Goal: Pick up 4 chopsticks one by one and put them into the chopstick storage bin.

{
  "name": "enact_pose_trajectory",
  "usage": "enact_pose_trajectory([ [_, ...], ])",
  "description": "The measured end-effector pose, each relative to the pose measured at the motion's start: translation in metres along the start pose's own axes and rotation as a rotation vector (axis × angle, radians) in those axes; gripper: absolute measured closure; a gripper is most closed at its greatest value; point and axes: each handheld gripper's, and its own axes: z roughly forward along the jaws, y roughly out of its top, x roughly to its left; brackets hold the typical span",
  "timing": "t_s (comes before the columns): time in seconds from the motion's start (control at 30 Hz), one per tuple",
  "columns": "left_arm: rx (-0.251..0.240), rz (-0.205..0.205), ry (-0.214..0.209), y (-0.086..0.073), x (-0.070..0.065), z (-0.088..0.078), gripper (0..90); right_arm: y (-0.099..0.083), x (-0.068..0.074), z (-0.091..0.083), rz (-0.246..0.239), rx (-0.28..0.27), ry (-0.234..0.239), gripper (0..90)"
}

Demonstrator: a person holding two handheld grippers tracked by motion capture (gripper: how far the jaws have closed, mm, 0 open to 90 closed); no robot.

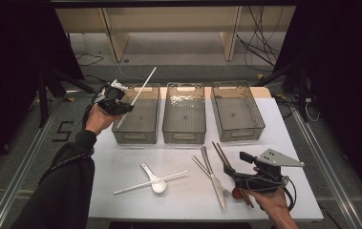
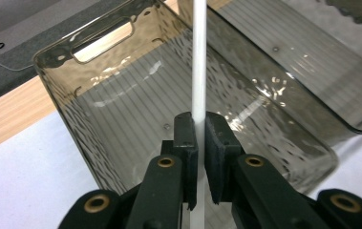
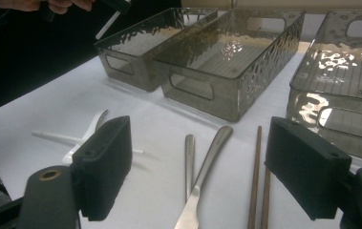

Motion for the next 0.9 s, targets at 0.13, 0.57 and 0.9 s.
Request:
enact_pose_trajectory([
  [0.13,0.030,-0.004,0.021,-0.002,0.004,0.008,83.6,0.000,0.000,0.000,0.000,0.000,0.003,24.9],
  [0.57,0.070,-0.047,0.016,-0.016,0.009,0.022,83.4,0.000,0.001,0.000,0.002,0.002,0.004,24.9],
  [0.9,0.077,-0.098,0.007,-0.020,0.005,0.027,72.1,0.000,0.000,0.000,0.003,0.001,0.001,24.9],
])
